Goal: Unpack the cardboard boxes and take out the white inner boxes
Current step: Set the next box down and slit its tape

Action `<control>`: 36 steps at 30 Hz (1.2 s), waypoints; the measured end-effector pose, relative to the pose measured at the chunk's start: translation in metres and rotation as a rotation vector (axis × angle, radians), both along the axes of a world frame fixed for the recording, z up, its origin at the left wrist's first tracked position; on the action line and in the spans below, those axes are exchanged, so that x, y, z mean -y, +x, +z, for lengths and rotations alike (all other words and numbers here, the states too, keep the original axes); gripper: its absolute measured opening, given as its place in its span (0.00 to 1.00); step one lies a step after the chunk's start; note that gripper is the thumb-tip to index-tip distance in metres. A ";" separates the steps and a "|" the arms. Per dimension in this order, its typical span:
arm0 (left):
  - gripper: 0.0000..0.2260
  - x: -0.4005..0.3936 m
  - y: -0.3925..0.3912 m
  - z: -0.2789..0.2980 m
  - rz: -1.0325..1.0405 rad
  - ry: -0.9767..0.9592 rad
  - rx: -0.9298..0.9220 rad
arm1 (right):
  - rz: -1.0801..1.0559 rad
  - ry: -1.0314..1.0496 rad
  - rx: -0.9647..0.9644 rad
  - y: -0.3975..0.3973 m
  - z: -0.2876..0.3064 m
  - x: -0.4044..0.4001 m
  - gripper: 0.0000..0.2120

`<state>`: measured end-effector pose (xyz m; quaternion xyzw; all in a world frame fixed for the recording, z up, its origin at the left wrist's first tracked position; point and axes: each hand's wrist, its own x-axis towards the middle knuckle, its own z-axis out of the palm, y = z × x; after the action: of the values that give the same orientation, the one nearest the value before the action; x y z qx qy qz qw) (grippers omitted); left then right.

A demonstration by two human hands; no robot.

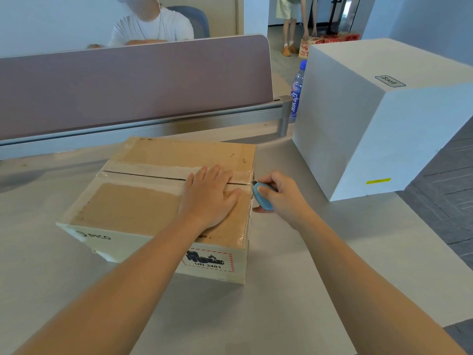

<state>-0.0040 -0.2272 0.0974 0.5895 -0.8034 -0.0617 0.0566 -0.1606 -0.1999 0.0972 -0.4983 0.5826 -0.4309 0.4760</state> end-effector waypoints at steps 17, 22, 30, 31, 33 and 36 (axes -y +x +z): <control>0.22 0.000 0.000 -0.001 -0.032 -0.051 0.002 | -0.043 -0.039 0.195 0.009 -0.011 -0.016 0.05; 0.22 0.001 0.000 -0.001 -0.027 -0.041 -0.001 | -0.040 -0.050 0.217 0.009 -0.015 -0.019 0.04; 0.23 0.002 0.001 -0.003 -0.027 -0.044 -0.012 | -0.009 -0.079 0.227 0.010 -0.017 -0.026 0.09; 0.23 0.002 0.001 -0.003 -0.029 -0.045 -0.014 | -0.007 -0.081 0.225 0.010 -0.017 -0.027 0.09; 0.23 0.003 0.002 -0.003 -0.036 -0.047 -0.018 | -0.003 -0.077 0.231 0.010 -0.018 -0.028 0.09; 0.22 0.005 0.003 -0.005 -0.047 -0.056 -0.027 | -0.004 -0.072 0.268 0.011 -0.020 -0.030 0.09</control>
<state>-0.0009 -0.2322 0.0923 0.5676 -0.8177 -0.0484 0.0827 -0.1493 -0.1697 0.0773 -0.4518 0.4990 -0.5150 0.5307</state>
